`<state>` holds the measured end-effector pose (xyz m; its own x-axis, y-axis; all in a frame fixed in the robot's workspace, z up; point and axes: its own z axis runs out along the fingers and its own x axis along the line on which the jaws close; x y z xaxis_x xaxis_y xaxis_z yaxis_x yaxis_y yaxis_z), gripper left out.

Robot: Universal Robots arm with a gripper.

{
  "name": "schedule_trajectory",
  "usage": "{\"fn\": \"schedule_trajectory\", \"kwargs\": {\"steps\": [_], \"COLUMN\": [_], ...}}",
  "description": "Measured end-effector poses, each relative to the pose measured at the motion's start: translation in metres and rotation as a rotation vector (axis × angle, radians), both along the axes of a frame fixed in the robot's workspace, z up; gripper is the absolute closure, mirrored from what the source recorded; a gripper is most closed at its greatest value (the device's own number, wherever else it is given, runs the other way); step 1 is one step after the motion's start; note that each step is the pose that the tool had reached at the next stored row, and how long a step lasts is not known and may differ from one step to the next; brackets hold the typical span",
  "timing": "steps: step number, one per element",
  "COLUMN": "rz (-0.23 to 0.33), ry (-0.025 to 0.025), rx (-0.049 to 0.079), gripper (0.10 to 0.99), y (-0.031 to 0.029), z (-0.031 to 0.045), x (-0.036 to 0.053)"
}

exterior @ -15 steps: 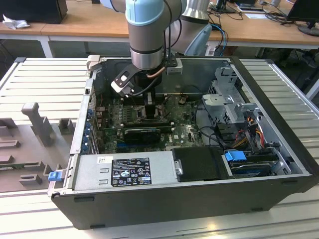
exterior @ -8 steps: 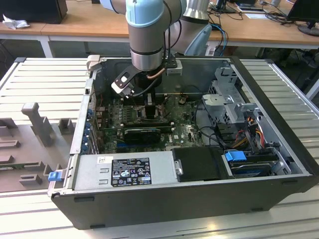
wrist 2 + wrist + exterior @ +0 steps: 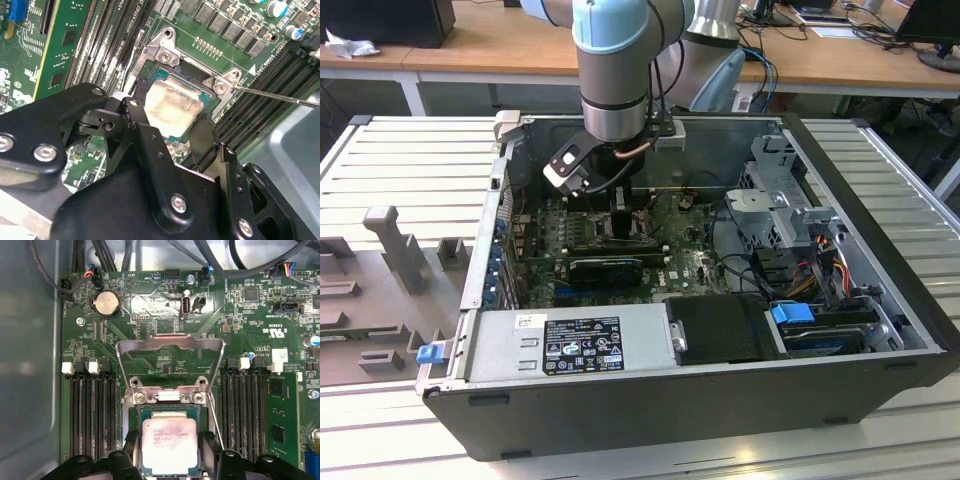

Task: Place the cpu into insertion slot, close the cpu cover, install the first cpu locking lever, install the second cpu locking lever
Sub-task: 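Place the cpu into insertion slot, then close the cpu cover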

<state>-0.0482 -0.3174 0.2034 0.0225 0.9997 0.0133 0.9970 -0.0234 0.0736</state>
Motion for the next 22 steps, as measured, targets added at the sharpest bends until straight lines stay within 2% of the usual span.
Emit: {"fn": "schedule_trajectory", "kwargs": {"steps": [3,4,6,9,19,22], "rz": [0.0,0.0,0.0,0.0,0.0,0.0], "ry": [0.001,0.0015,0.0015,0.0015,0.0014,0.0015], "rx": [0.0,0.0,-0.003,-0.004,-0.008,-0.009], "gripper": [0.482,0.561,0.808,0.98,0.98,0.98], "y": [0.0,0.0,0.0,0.0,0.0001,-0.0003], "z": [0.0068,0.0087,0.0105,0.0136,0.0232,0.0232], "x": [0.0,0.0,0.0,0.0,0.0,0.0009]}}
